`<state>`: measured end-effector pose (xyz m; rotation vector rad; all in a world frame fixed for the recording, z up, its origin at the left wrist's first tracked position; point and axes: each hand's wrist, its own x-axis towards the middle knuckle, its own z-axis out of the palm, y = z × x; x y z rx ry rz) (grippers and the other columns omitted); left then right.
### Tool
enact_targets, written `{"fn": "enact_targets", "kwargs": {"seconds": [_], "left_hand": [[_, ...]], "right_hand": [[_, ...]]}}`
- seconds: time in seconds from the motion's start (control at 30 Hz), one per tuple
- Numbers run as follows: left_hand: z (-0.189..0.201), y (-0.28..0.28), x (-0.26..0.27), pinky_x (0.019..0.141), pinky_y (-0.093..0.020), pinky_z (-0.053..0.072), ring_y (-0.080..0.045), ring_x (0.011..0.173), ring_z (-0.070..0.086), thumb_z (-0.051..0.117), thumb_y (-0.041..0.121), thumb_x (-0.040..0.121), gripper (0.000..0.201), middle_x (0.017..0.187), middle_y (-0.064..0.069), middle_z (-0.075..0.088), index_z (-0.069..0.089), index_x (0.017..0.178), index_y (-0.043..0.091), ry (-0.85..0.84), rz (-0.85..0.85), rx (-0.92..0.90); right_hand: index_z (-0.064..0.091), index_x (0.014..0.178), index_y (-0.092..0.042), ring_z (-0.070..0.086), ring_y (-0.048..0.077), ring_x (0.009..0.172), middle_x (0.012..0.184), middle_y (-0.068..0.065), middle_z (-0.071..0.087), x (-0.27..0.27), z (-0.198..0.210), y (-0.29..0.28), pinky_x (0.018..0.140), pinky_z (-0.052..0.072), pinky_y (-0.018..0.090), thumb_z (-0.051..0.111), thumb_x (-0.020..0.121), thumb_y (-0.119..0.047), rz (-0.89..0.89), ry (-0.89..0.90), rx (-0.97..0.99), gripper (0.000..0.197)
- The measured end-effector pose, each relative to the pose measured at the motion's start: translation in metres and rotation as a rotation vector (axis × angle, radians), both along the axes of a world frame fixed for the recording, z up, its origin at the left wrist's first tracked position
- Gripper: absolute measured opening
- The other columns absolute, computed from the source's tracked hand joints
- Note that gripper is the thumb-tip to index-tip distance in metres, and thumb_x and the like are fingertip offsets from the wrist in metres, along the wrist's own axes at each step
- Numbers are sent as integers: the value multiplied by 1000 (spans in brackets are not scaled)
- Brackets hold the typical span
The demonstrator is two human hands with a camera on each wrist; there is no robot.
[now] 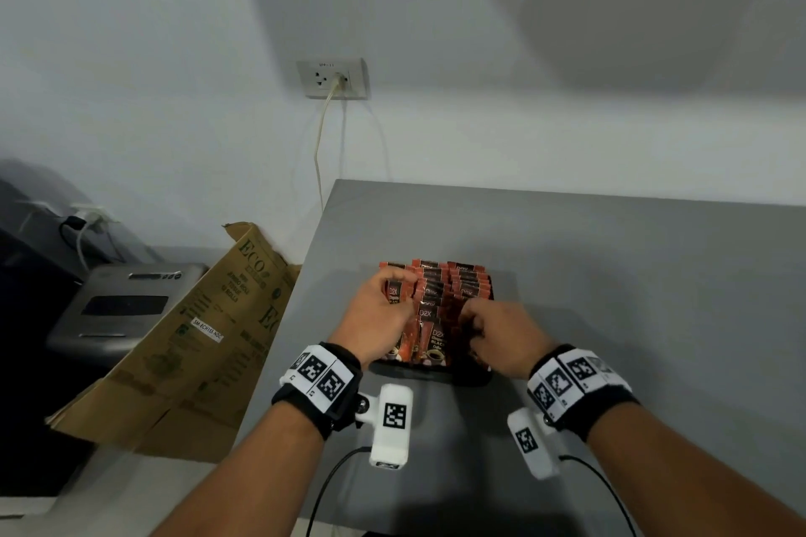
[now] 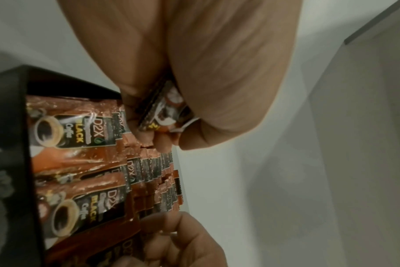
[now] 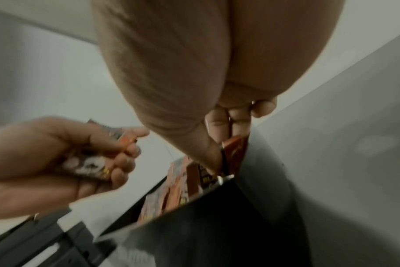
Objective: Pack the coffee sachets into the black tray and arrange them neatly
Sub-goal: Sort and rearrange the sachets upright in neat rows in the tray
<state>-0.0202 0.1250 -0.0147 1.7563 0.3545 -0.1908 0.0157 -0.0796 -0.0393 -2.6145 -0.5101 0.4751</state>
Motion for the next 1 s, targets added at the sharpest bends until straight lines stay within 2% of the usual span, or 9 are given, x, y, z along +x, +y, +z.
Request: {"fn": "enact_targets", "kwargs": {"seconds": [0.1,0.17,0.3,0.4,0.5,0.6,0.7,0.87,1.0], "left_hand": [[-3,-1,0,56,-40,41,-22,59,46,59,7,92,41,86,-15,67,63,99,47,26,-41,39],[-2,-2,0,45,-31,34,-15,46,39,55,1,90,43,98,-22,70,61,103,41,41,-61,77],[1,-6,-1,39,-23,34,-6,39,39,49,-7,88,44,107,-12,70,59,107,31,40,-105,112],[0,-7,-1,41,-21,38,-1,40,46,50,-7,89,42,106,-6,69,60,105,31,35,-128,151],[-3,-10,-1,47,-19,43,2,48,54,50,-7,88,44,109,3,66,59,105,32,30,-236,228],[-4,-13,0,72,-25,55,-4,85,65,51,-3,82,48,113,7,66,60,109,36,37,-356,328],[-4,-19,-1,85,-27,54,-13,101,63,51,-1,82,49,115,7,64,58,116,34,62,-452,418],[-4,-21,1,87,-34,54,-16,101,61,51,1,83,45,112,5,62,56,116,31,39,-516,494],[-6,-19,0,82,-28,52,-16,98,62,52,0,85,43,112,3,63,55,119,27,36,-530,508]], "right_hand": [[62,107,-22,57,21,103,105,-3,65,-9,-10,1,91,39,31,59,83,-13,49,-119,-79,26],[59,116,-21,50,19,110,115,-4,58,-14,-14,2,93,34,31,62,82,-20,71,-184,-104,34],[57,125,-25,45,17,117,122,-8,56,-18,-13,8,101,34,33,59,86,-38,91,-227,-52,41],[56,127,-27,46,19,118,122,-7,59,-19,-14,18,101,34,37,58,88,-44,132,-231,-103,43],[58,122,-25,47,21,116,119,-4,59,-19,-19,23,98,35,37,59,88,-36,112,-254,-158,36],[60,115,-24,50,21,113,114,-4,62,-20,-19,22,95,35,36,58,88,-29,38,-270,-128,28],[60,110,-25,52,20,109,109,-5,63,-21,-17,19,93,35,35,56,87,-28,4,-277,-120,23],[60,114,-25,48,20,112,112,-6,61,-19,-17,22,95,32,37,52,90,-24,42,-206,-86,25],[63,108,-28,48,18,109,108,-8,63,-18,-18,18,86,26,33,51,88,-16,24,-197,-27,25]]}}
